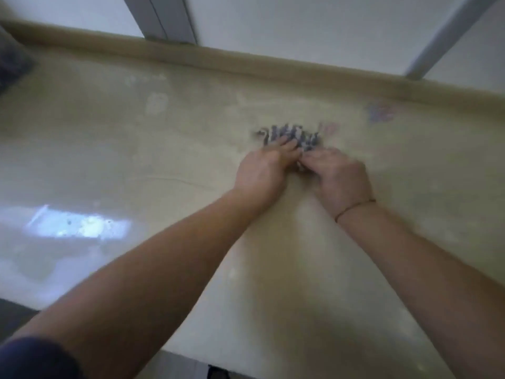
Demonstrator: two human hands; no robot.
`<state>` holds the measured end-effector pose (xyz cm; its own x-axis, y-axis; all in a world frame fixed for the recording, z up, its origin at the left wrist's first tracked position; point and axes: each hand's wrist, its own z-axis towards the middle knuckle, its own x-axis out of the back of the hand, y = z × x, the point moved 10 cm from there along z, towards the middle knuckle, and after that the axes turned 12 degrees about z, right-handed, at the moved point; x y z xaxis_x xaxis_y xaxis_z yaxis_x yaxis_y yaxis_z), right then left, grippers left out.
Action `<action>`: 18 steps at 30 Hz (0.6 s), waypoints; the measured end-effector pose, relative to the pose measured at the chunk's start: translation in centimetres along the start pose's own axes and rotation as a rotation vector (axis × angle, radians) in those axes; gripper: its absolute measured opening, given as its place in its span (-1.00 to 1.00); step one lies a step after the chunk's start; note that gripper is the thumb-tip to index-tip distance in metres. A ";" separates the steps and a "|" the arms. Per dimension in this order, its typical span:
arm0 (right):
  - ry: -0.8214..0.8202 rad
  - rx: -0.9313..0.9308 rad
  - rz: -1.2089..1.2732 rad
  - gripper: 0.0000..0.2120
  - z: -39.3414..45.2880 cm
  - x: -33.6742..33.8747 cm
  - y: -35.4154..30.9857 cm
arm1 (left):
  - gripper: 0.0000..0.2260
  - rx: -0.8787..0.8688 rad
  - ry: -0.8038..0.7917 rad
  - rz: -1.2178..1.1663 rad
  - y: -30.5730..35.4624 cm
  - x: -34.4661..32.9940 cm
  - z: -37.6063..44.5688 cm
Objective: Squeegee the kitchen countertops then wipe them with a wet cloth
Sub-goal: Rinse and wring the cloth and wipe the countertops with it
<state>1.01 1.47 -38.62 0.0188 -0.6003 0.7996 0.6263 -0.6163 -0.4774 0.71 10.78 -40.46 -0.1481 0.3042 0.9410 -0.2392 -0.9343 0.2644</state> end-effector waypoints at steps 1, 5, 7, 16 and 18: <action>-0.065 -0.046 -0.023 -0.67 2.2 -0.4 2.2 | -0.70 0.021 -0.042 0.028 -0.5 -0.8 2.8; -0.231 -0.218 -0.076 -0.63 8.0 -0.9 8.7 | -0.67 0.041 -0.082 0.097 -1.5 -2.0 10.5; -0.247 -0.292 -0.078 -0.57 9.3 -0.5 10.6 | -0.64 0.052 -0.055 0.115 -1.4 -2.1 12.1; -0.128 -0.297 0.011 -0.63 5.6 3.3 12.4 | -0.68 0.135 -0.041 0.046 2.3 -4.6 10.7; -0.087 -0.283 -0.025 -0.57 3.6 4.6 12.5 | -0.67 0.116 -0.051 0.084 4.4 -5.2 10.3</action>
<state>11.67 -7.15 -39.63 0.0805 -0.5444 0.8349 0.3855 -0.7554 -0.5298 10.27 3.15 -42.02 -0.1131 0.2172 0.9696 -0.1150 -0.9721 0.2043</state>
